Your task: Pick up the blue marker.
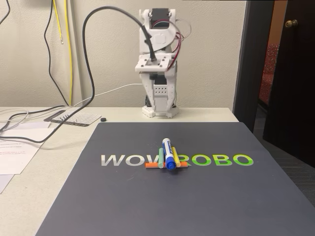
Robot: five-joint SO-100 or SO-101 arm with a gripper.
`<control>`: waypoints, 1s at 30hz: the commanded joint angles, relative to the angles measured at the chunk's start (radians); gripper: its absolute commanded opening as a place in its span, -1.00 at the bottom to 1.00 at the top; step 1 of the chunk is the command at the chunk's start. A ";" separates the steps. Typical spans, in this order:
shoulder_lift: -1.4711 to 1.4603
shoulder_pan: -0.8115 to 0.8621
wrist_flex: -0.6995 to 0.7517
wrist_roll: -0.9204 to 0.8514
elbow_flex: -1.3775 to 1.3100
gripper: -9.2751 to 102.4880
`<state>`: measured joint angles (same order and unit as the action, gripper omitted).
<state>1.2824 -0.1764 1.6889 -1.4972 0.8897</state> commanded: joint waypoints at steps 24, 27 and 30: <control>-0.210 -0.006 -0.077 -0.170 -0.043 -0.29; -0.230 -0.006 -0.089 -0.170 -0.043 -0.29; -0.252 -0.006 -0.101 -0.167 -0.043 -0.30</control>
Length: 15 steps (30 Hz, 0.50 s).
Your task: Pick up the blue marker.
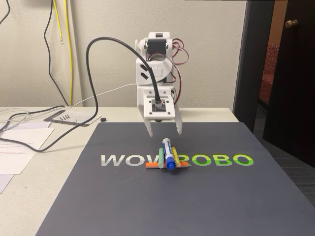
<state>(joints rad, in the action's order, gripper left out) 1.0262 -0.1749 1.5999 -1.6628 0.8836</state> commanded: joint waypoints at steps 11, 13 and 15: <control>-0.067 -0.023 -0.041 0.015 -0.037 -0.30; -0.075 -0.026 -0.046 0.017 -0.037 -0.30; -0.084 -0.028 -0.052 0.020 -0.037 -0.30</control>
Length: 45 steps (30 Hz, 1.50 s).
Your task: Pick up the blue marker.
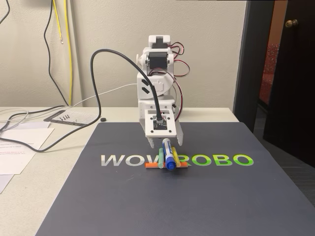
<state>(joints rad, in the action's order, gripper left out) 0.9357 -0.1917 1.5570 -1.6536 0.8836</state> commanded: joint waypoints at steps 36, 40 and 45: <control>-0.060 -0.041 -0.012 0.041 -0.037 -0.59; -0.064 -0.044 -0.014 0.041 -0.037 -0.65; -0.067 -0.048 -0.015 0.044 -0.037 -0.78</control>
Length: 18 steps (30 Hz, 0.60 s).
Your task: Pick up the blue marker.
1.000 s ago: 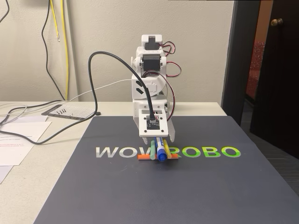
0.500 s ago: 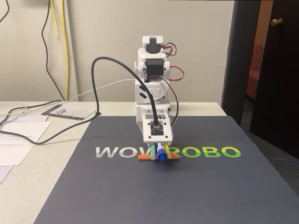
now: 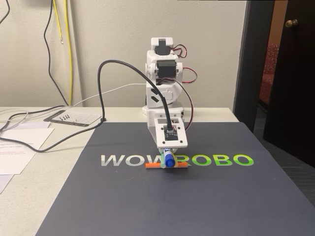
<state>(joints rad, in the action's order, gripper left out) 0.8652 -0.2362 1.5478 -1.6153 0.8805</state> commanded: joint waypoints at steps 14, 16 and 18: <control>0.055 -0.009 0.012 0.046 -0.034 -0.83; 0.060 -0.015 0.049 0.069 -0.072 -0.83; 0.017 -0.023 0.146 0.091 -0.198 -0.83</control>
<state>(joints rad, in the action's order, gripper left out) 0.8698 -0.2470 1.6030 -1.5509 0.8299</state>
